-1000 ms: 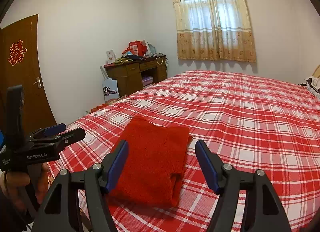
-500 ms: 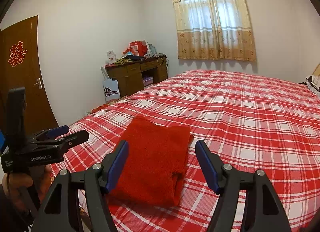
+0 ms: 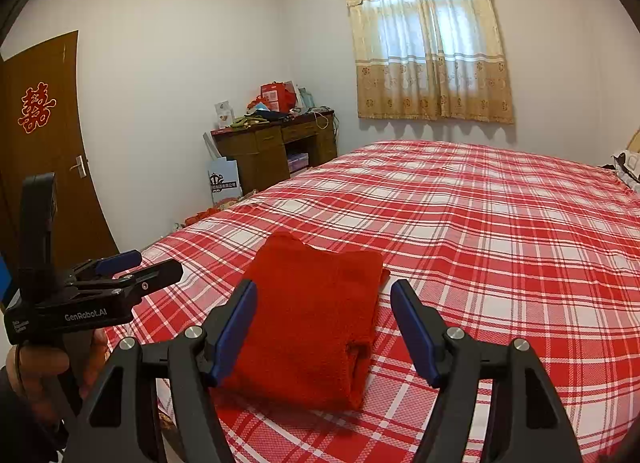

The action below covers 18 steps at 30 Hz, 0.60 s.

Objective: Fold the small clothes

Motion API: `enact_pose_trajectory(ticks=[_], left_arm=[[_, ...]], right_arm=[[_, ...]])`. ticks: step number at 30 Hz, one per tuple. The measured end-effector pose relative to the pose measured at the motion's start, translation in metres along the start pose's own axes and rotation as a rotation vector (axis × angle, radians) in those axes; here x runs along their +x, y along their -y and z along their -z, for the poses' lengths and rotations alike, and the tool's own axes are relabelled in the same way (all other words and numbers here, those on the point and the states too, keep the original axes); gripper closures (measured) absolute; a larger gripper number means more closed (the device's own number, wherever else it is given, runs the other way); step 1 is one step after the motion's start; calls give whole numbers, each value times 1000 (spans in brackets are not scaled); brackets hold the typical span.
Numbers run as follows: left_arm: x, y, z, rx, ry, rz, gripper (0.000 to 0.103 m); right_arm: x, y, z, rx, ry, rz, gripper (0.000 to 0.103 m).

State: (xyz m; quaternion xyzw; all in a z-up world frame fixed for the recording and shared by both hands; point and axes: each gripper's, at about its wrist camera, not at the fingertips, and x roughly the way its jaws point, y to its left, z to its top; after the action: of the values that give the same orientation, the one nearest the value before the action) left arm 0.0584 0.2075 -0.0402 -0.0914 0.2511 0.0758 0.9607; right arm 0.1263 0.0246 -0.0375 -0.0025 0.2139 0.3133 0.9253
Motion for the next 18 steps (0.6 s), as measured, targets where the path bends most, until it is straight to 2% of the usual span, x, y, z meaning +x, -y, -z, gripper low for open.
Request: enact_pose_trajectory(ticks=[18], left_arm=[[1,1,1,-1,-10,-8,0]], right_arm=[[0,-3,3,-7,8,-11,33]])
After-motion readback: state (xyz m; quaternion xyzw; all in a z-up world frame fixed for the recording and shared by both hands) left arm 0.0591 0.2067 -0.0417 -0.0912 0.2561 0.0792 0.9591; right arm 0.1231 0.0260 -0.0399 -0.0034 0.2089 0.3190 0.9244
